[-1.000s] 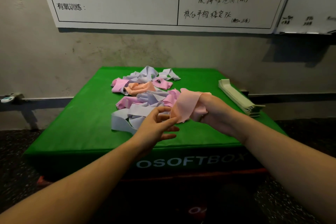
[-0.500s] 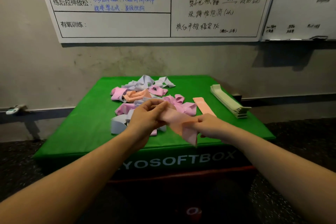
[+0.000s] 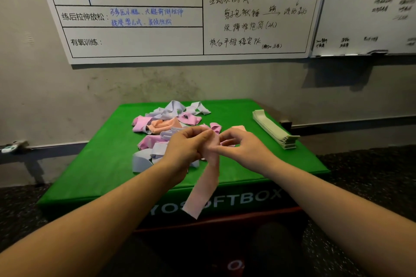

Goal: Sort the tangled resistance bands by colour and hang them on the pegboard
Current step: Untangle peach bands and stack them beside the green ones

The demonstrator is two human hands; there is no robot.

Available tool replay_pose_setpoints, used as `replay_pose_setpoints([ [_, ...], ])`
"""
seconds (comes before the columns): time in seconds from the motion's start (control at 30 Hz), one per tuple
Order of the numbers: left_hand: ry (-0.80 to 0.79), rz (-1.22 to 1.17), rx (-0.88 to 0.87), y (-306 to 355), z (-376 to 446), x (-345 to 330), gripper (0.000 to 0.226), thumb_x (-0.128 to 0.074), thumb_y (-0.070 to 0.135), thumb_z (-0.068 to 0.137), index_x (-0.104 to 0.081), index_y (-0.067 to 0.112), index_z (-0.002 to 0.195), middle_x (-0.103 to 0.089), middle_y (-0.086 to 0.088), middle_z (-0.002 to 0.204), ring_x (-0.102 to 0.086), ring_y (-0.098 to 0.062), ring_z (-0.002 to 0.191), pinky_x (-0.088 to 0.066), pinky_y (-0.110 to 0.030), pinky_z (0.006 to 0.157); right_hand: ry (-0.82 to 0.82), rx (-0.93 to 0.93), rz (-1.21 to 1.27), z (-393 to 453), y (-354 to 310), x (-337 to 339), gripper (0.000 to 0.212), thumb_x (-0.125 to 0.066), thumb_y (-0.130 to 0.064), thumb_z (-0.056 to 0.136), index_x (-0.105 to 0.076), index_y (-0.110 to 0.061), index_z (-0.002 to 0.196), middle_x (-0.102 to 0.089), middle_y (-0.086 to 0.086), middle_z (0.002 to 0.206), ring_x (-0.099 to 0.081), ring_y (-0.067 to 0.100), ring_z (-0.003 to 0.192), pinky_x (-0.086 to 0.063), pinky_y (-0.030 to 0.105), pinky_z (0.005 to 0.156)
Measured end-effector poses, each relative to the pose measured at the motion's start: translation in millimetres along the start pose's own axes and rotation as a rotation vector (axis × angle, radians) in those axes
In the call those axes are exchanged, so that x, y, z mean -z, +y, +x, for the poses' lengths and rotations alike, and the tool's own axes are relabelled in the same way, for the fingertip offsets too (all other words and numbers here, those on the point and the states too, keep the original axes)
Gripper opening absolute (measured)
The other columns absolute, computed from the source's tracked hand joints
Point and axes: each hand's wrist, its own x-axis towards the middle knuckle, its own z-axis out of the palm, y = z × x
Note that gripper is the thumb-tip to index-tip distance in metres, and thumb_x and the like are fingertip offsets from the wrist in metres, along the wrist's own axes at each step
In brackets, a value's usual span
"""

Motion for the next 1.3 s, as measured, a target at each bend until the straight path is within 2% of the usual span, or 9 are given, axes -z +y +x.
replay_pose_setpoints([
  [0.13, -0.024, -0.041, -0.026, 4.6, -6.4, -5.1, 0.022, -0.072, 0.02, 0.086, -0.069, 0.01, 0.105, -0.073, -0.01, 0.099, -0.067, -0.02, 0.088, -0.055, -0.039, 0.08, -0.002, -0.04, 0.117, 0.4, -3.0, -5.9, 0.01, -0.067, -0.001, 0.09, -0.064, 0.007, 0.096, -0.068, 0.006, 0.081, -0.062, 0.007, 0.076, -0.055, 0.028, 0.076],
  [0.27, -0.125, -0.094, -0.042, 7.0, -14.9, -4.6, 0.046, -0.071, 0.032, 0.076, -0.066, 0.01, 0.115, -0.074, -0.008, 0.106, -0.07, -0.014, 0.092, -0.057, -0.032, 0.081, 0.009, -0.104, 0.263, -3.2, -1.2, -7.5, 0.009, -0.064, -0.017, 0.095, -0.071, -0.013, 0.099, -0.074, -0.004, 0.087, -0.067, 0.008, 0.084, -0.057, 0.028, 0.074],
  [0.47, -0.159, -0.041, -0.012, 1.5, -20.5, 0.6, 0.035, -0.064, 0.034, 0.088, -0.07, 0.008, 0.111, -0.074, -0.012, 0.106, -0.069, -0.021, 0.094, -0.055, -0.038, 0.089, 0.048, -0.187, 0.374, -11.9, -5.2, 0.3, 0.017, -0.063, -0.022, 0.096, -0.07, -0.014, 0.108, -0.074, -0.008, 0.09, -0.068, 0.008, 0.088, -0.055, 0.023, 0.069],
  [0.63, -0.113, 0.016, -0.036, -0.5, -21.0, -2.3, 0.024, -0.06, 0.022, 0.097, -0.067, 0.003, 0.109, -0.073, -0.013, 0.099, -0.067, -0.023, 0.086, -0.057, -0.032, 0.076, 0.061, -0.152, 0.308, -17.9, -9.0, 8.2, 0.025, -0.069, -0.018, 0.092, -0.06, -0.024, 0.114, -0.076, 0.003, 0.097, -0.07, 0.012, 0.089, -0.058, 0.03, 0.074],
  [0.73, -0.092, 0.083, -0.096, -1.8, -24.1, -6.8, 0.018, -0.06, 0.017, 0.097, -0.066, 0.001, 0.105, -0.069, -0.007, 0.085, -0.062, -0.014, 0.074, -0.052, -0.021, 0.06, 0.136, -0.06, 0.316, -18.1, -14.1, 12.2, 0.021, -0.069, -0.008, 0.09, -0.066, -0.013, 0.111, -0.072, 0.008, 0.095, -0.066, 0.004, 0.077, -0.053, 0.018, 0.064],
  [0.93, -0.149, 0.249, -0.211, -5.7, -27.4, -11.1, 0.011, -0.057, 0.021, 0.099, -0.063, 0.013, 0.095, -0.067, -0.006, 0.085, -0.061, -0.015, 0.074, -0.05, -0.028, 0.064, 0.17, 0.03, 0.158, -15.9, -17.8, 22.9, 0.016, -0.073, -0.012, 0.087, -0.075, -0.002, 0.099, -0.073, -0.004, 0.086, -0.063, -0.002, 0.075, -0.049, 0.011, 0.066],
  [1.03, -0.233, 0.282, -0.215, -6.3, -29.5, -18.0, 0.009, -0.055, 0.026, 0.099, -0.056, 0.02, 0.106, -0.073, -0.002, 0.092, -0.067, -0.015, 0.077, -0.052, -0.027, 0.063, 0.171, -0.023, 0.202, -13.5, -19.4, 27.0, 0.008, -0.068, -0.016, 0.092, -0.075, -0.012, 0.093, -0.071, -0.004, 0.081, -0.062, 0.004, 0.075, -0.053, 0.023, 0.068],
  [1.17, -0.279, 0.181, -0.194, -6.7, -29.1, -34.1, 0.018, -0.054, 0.023, 0.1, -0.057, 0.022, 0.119, -0.068, -0.026, 0.1, -0.059, -0.029, 0.077, -0.047, -0.041, 0.067, 0.127, -0.085, 0.318, -10.9, -18.2, 30.8, 0.012, -0.062, -0.018, 0.095, -0.07, -0.01, 0.095, -0.067, 0.002, 0.084, -0.061, 0.017, 0.078, -0.052, 0.031, 0.065],
  [1.3, -0.285, 0.194, -0.197, -9.5, -22.0, -45.9, 0.021, -0.052, 0.022, 0.102, -0.064, 0.019, 0.119, -0.073, -0.005, 0.108, -0.068, -0.022, 0.094, -0.056, -0.039, 0.079, 0.189, -0.093, 0.362, -10.6, -14.1, 32.6, 0.011, -0.061, -0.018, 0.096, -0.066, -0.016, 0.087, -0.063, 0.002, 0.081, -0.055, 0.018, 0.078, -0.046, 0.031, 0.064],
])
